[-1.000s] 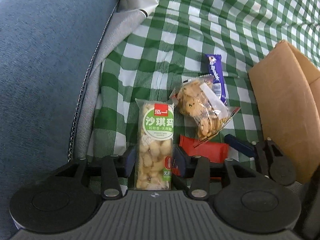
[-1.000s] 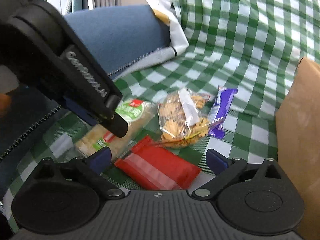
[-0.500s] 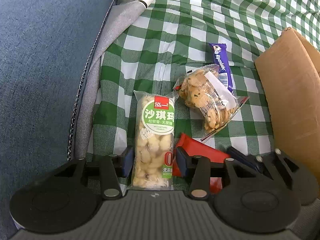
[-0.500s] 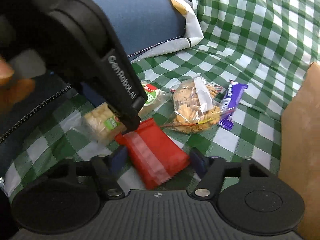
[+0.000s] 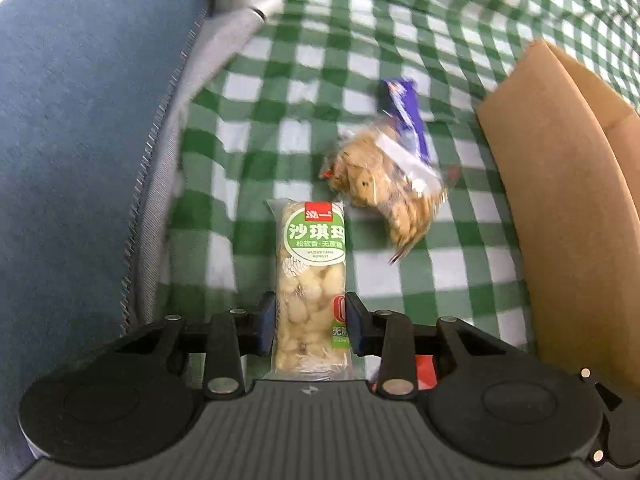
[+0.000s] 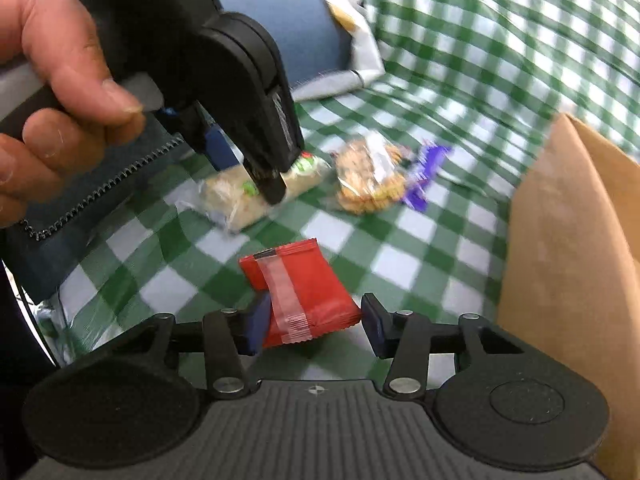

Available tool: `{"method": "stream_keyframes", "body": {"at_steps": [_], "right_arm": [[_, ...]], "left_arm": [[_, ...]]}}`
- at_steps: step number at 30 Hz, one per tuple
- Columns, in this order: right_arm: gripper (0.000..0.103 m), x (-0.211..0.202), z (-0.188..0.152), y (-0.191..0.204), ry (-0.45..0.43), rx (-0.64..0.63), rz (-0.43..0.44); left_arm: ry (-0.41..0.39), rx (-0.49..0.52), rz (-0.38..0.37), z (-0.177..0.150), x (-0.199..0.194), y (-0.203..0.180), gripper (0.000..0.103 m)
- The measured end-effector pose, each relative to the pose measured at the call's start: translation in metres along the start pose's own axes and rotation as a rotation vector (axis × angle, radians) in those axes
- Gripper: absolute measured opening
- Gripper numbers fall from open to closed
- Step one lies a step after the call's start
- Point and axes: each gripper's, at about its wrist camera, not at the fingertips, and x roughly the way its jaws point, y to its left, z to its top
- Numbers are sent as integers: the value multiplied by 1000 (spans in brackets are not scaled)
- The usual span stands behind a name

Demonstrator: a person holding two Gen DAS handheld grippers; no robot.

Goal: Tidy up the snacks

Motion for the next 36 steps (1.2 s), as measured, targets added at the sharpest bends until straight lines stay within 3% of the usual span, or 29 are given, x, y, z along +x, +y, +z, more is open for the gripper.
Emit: {"method": "stream_keyframes", "body": {"at_steps": [3,6,17,25,27,29,36], "right_arm": [[51,-9,-7,-2,70,78,-26],[53,-18,-13,-2,107,122,5],[67,-6,-20,-4,81,113,97],[70,6,-20,-5,84,102,119],[66,6,-21,-5,74,94,117],[53,5,-20,-6,64,93,107],[45,3,-19,-11,51,116,101]], "left_arm": [[39,63,10,-7,4,-11,40],[34,81,31,-9,3,-15,40],[40,77,57,-5,11,-20,46],[63,91,77,-4,19,-23,48],[65,92,79,-4,20,-23,48],[66,94,81,-4,20,-25,48],[60,92,88,-4,21,-26,48]]}}
